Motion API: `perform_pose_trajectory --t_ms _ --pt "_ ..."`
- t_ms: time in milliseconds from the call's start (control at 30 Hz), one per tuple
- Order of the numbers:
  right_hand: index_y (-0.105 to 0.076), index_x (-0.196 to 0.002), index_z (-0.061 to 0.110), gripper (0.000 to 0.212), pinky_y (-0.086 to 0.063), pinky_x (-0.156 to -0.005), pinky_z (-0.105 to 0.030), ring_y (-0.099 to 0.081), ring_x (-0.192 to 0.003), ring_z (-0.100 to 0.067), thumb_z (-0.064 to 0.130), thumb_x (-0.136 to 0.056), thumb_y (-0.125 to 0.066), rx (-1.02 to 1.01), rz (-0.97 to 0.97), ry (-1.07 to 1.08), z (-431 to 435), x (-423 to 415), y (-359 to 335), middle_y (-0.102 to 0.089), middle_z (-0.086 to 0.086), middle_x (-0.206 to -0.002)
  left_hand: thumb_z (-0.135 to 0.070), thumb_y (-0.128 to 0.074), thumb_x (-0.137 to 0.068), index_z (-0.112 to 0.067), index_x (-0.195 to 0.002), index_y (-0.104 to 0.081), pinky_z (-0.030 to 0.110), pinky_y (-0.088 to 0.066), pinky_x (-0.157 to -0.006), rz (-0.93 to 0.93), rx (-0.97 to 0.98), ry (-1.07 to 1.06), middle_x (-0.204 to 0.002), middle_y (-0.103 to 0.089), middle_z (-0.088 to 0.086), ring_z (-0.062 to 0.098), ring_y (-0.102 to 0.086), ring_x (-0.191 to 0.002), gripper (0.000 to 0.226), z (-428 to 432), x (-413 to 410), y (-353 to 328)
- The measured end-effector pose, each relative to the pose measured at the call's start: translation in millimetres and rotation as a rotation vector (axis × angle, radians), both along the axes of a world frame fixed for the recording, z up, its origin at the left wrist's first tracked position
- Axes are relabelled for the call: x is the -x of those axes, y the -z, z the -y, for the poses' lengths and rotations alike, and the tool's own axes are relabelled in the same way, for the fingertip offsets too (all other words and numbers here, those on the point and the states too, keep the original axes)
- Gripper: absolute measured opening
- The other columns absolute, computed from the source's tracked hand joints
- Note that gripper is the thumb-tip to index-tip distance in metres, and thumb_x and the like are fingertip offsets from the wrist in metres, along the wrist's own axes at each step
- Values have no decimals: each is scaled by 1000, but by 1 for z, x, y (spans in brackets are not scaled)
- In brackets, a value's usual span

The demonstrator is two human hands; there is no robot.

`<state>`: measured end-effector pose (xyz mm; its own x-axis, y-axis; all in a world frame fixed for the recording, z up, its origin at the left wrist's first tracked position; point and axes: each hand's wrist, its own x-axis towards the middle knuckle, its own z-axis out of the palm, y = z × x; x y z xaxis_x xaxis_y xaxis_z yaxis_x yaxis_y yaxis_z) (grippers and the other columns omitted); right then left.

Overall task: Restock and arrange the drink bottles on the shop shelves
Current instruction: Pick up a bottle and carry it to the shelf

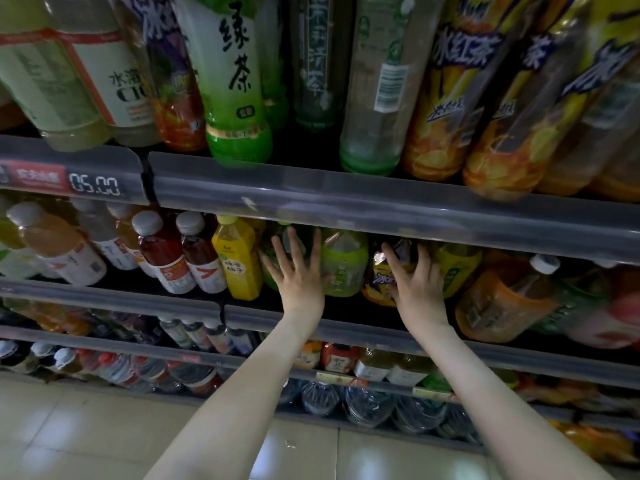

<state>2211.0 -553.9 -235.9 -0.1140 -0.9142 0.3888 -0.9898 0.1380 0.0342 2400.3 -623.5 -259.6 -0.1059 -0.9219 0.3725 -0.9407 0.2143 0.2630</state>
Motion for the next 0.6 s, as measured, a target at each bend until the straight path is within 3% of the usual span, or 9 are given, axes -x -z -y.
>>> perform_pose_trajectory --t_ms 67,133,200,300,400,500,600 --pt "-11 -149 34 114 -48 -87 -51 -31 -110 -40 -4 -66 -79 -41 47 9 -3 -5 2 -20 -23 -142 -43 -80 -68 -22 -147 -23 72 -12 -102 -16 21 46 -151 -9 23 50 -9 -136 99 -9 -1 1" --pt "-4 -150 36 109 -36 -102 -58 -18 -131 -43 -2 -75 -72 -39 104 -7 -8 -13 5 -8 -21 -150 -34 -76 -74 -20 -147 -27 70 -11 -103 -14 61 91 -152 -11 25 51 -11 -137 89 -23 -10 2" --pt "-15 -153 30 97 -25 -107 -62 -15 -138 -45 7 -78 -71 14 137 -49 -20 -19 6 -9 -24 -153 -30 -72 -77 -20 -148 -26 65 -9 -104 -15 39 105 -153 -11 26 48 -10 -140 86 -45 -17 2" --pt "-29 -149 16 86 -31 -103 -61 -29 -134 -45 9 -76 -73 34 257 -168 -51 -45 22 -26 -26 -149 -23 -59 -88 -20 -150 -20 59 -12 -111 -72 -20 149 -156 -8 24 40 -4 -143 74 -88 -41 10" --pt "-39 -141 8 81 -42 -93 -58 -43 -123 -43 4 -70 -77 -27 367 -363 -79 -81 41 -40 -25 -140 -21 -43 -95 -12 -149 -27 50 -26 -113 -103 -142 155 -153 -19 23 39 -23 -140 57 -132 -74 22" --pt "-46 -134 5 75 -46 -95 -52 -50 -118 -40 1 -68 -80 -207 452 -494 -89 -126 55 -49 -21 -133 -31 -29 -95 -7 -143 -38 45 -40 -106 -138 -253 48 -146 -37 20 36 -41 -131 54 -167 -118 29" --pt "-47 -134 4 54 -38 -103 -37 -45 -124 -31 8 -84 -69 -355 540 -582 -100 -176 56 -49 -14 -135 -30 -30 -96 -7 -139 -44 39 -41 -104 -152 -277 -72 -142 -42 15 33 -46 -127 51 -194 -164 29"
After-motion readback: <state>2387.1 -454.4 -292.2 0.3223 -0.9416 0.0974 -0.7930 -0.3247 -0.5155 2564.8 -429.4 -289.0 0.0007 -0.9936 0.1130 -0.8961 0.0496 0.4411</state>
